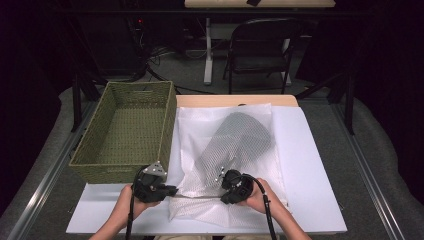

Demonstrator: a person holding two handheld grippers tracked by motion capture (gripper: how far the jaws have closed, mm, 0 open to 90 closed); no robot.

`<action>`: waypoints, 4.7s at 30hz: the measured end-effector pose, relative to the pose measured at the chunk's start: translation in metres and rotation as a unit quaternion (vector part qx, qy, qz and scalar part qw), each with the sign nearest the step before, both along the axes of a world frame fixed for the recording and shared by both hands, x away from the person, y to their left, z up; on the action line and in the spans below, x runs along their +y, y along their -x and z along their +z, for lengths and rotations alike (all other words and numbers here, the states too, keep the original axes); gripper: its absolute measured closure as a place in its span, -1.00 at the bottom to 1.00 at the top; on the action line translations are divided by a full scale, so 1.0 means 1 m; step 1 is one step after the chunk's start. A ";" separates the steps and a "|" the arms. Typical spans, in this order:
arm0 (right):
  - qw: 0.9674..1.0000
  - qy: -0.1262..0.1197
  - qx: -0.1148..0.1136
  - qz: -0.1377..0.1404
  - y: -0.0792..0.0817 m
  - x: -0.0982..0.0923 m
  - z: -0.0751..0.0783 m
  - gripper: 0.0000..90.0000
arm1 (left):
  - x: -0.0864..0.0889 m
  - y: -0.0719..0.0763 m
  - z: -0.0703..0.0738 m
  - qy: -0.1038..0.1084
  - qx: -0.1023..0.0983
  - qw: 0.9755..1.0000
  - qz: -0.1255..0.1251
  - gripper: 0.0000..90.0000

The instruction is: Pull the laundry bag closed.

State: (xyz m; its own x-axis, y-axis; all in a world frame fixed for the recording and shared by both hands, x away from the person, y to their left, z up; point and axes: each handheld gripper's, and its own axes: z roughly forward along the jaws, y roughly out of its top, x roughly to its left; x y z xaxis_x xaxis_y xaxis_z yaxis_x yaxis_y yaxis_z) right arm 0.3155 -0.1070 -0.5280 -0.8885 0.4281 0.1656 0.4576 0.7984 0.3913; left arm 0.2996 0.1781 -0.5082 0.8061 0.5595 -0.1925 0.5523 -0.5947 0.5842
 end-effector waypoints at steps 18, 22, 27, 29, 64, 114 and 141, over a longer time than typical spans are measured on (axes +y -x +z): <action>1.000 0.017 -0.006 -0.015 -0.002 -0.015 0.003 0.92 | 0.002 -0.001 0.000 -0.004 0.000 1.000 0.002 0.92; 1.000 0.020 -0.006 -0.017 -0.002 -0.019 0.003 0.92 | 0.002 -0.001 0.000 -0.006 -0.002 1.000 0.001 0.92; 0.999 0.019 0.000 -0.026 -0.001 -0.026 0.005 0.92 | 0.002 -0.001 0.000 -0.006 0.000 1.000 0.003 0.92; 0.999 0.018 0.000 -0.030 -0.001 -0.028 0.004 0.92 | 0.002 -0.001 0.000 -0.007 0.000 1.000 0.002 0.92; 0.997 0.036 0.003 -0.066 0.005 -0.070 0.004 0.92 | 0.003 -0.004 -0.003 -0.017 0.000 1.000 0.006 0.92; 0.988 0.053 -0.007 -0.144 0.026 -0.134 0.006 0.92 | 0.001 -0.005 -0.004 -0.032 0.002 0.999 0.003 0.92; 0.981 0.051 -0.003 -0.186 0.040 -0.165 0.007 0.92 | 0.002 -0.008 -0.004 -0.041 0.001 0.999 0.003 0.92</action>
